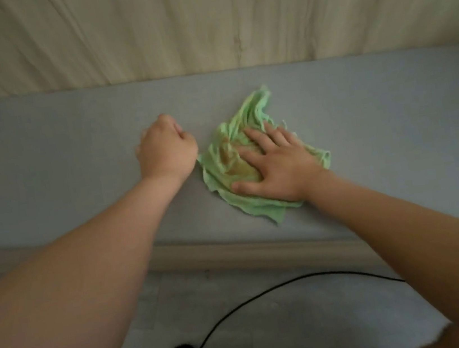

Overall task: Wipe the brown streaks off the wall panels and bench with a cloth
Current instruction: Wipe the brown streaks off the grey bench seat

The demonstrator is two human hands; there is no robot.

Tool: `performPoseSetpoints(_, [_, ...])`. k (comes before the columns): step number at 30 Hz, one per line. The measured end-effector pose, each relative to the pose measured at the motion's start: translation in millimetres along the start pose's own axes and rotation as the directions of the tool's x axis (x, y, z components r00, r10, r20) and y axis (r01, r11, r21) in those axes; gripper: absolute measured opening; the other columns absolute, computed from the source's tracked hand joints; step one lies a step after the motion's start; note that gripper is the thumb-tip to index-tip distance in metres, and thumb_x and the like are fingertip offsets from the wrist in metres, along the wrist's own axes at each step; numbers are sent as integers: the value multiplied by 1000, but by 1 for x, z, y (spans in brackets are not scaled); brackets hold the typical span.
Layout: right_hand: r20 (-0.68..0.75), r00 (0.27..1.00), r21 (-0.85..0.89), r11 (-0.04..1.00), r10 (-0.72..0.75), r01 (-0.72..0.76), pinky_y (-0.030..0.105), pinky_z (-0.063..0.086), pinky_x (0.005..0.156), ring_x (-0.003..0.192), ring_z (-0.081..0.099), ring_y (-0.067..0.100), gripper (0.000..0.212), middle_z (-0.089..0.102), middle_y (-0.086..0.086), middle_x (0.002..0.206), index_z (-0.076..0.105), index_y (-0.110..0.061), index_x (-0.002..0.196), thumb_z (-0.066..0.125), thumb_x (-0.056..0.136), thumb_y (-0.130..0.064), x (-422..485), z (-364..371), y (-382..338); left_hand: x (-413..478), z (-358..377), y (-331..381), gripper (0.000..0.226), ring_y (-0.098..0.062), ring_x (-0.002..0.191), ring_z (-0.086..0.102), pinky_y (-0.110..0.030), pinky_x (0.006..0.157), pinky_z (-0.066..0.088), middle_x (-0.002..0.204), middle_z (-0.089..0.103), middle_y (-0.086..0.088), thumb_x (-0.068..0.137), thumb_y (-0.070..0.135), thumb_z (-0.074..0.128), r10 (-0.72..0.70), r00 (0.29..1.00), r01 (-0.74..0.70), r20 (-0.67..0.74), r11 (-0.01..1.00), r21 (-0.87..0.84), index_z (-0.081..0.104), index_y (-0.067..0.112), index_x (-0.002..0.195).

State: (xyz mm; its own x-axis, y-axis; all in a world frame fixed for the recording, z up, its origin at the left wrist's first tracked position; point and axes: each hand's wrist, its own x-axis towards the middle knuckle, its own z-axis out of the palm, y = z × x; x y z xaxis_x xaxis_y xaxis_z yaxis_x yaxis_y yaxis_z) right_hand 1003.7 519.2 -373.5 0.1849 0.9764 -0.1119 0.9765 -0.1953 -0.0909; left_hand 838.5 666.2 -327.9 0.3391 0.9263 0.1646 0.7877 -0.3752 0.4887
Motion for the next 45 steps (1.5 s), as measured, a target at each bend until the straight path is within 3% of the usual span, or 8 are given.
performPoseSetpoints(7, [-27,974,-37,973,-227,226,50,7,129,159,12,29,90,18,-6,172,14,-54,159,33,81,-94,-94,13,46,-27,62,116,12,-38,111,60,-47,96,49,106,70,-11,91,22,54,195,975,-188,104,979,-72,62,19,99])
performPoseSetpoints(13, [-64,956,43,958,286,-283,43,4,129,160,4,24,76,8,-16,172,6,-60,158,18,88,-90,-190,5,190,-58,116,189,5,-39,110,60,-47,95,48,107,69,-12,92,21,55,362,913,-344,188,931,-122,59,21,96])
performPoseSetpoints(18, [-43,676,121,675,736,-727,50,7,126,159,7,29,82,7,-10,173,9,-56,159,19,86,-92,-238,1,275,-79,139,212,4,-36,106,61,-48,93,49,103,70,-8,91,21,57,445,867,-413,225,893,-177,55,25,90])
performPoseSetpoints(22, [-20,528,144,525,849,-839,55,3,126,158,2,36,87,5,4,174,9,-44,163,21,89,-87,-204,-3,277,-70,137,202,4,-36,105,61,-46,91,49,99,69,-7,91,21,57,476,853,-447,214,878,-171,55,24,89])
performPoseSetpoints(30, [-97,749,102,755,656,-648,52,-2,128,159,-5,37,93,2,9,174,5,-43,164,15,83,-87,-30,-6,176,17,101,115,6,-35,112,54,-44,94,42,101,68,-8,92,19,53,302,935,-310,185,950,17,53,25,89])
performPoseSetpoints(38, [-99,820,118,825,563,-553,56,-4,127,158,-10,38,93,1,13,173,4,-40,165,19,84,-84,121,-12,56,96,54,10,23,-35,118,47,-46,91,40,117,55,-10,88,26,53,122,971,-166,207,962,216,61,14,105])
performPoseSetpoints(41, [-81,858,100,861,507,-499,57,-6,126,158,-13,38,95,-2,14,173,1,-34,166,20,86,-82,167,-14,10,105,41,-31,32,-36,108,53,-46,86,42,111,58,-12,81,30,43,239,958,-266,156,947,181,61,12,102])
performPoseSetpoints(45, [-82,914,54,917,398,-394,55,-5,127,159,-9,36,93,1,13,173,2,-32,166,23,87,-78,205,-13,-18,129,45,-52,42,-32,128,54,-44,111,37,138,58,-11,93,29,48,471,864,-481,179,877,14,62,9,128])
